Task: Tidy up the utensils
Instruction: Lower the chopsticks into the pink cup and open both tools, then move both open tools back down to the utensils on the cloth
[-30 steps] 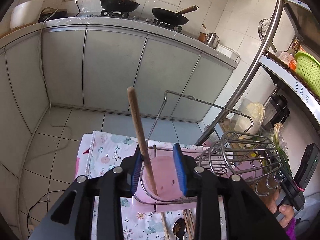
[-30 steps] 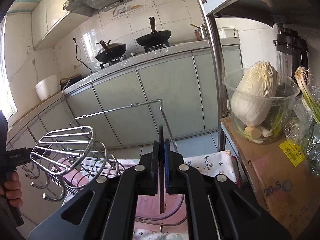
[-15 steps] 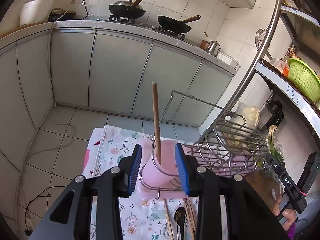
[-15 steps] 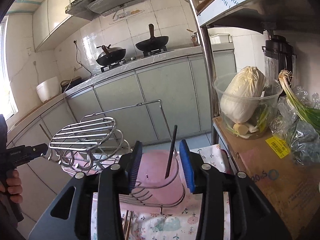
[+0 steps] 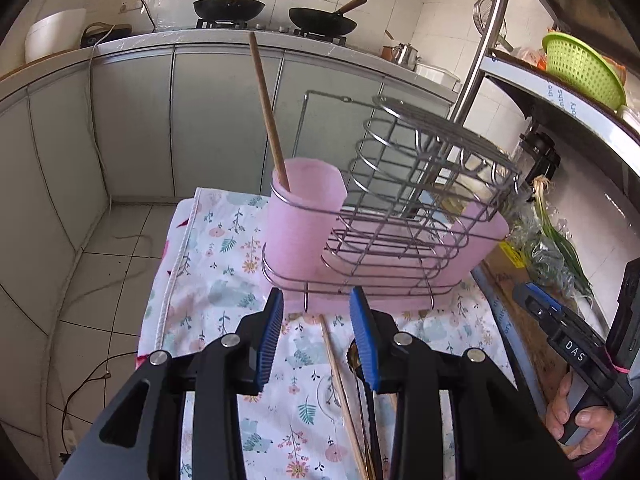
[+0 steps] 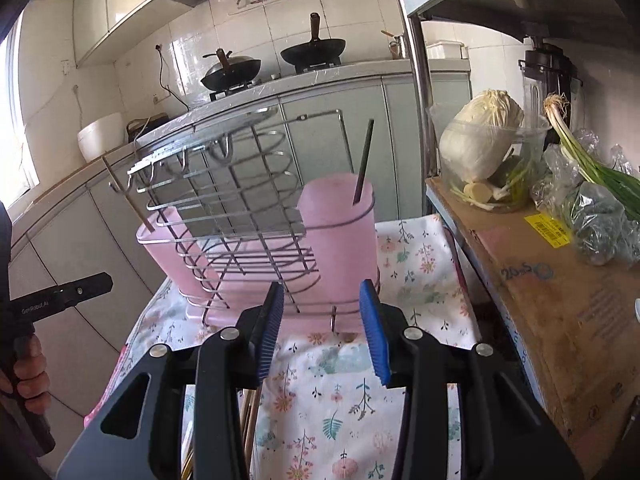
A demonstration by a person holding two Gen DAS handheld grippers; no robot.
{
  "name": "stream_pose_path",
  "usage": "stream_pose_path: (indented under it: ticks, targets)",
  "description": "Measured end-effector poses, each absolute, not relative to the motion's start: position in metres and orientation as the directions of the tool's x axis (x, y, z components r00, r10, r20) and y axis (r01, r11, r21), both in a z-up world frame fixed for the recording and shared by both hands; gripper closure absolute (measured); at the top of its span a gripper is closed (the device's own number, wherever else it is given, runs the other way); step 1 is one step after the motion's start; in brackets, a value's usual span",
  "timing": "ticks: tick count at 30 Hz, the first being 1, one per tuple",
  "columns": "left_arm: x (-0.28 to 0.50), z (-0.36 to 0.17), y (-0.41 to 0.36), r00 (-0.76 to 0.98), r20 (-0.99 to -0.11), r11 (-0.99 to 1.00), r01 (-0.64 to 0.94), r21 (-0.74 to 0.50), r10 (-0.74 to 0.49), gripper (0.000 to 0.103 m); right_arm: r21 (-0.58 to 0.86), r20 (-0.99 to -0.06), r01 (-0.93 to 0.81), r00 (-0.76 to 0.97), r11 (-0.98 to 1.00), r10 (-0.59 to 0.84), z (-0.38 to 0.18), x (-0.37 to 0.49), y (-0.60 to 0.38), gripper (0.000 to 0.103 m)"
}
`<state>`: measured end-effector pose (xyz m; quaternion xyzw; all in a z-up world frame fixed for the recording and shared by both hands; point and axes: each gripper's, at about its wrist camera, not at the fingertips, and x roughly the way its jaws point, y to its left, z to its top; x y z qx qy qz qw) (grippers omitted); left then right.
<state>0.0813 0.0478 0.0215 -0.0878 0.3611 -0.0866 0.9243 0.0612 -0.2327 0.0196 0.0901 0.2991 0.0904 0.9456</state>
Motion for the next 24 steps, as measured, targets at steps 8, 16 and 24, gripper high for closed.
stream_pose_path:
  ticks: [8,16,24]
  targets:
    - [0.074,-0.001,0.033,0.695,-0.687,0.975,0.100,-0.198,-0.211,0.070,0.255,-0.591,-0.091,0.774,0.963,0.230,-0.005,0.049,-0.229,0.049]
    - [0.075,-0.023,0.023,0.650,-0.732,0.978,0.102,-0.180,-0.202,0.069,0.237,-0.606,-0.108,0.760,0.966,0.233,-0.013,0.045,-0.222,0.037]
    - [0.086,-0.043,0.022,0.595,-0.774,0.975,0.083,-0.208,-0.216,0.070,0.224,-0.658,-0.113,0.716,0.968,0.236,-0.030,0.050,-0.218,0.037]
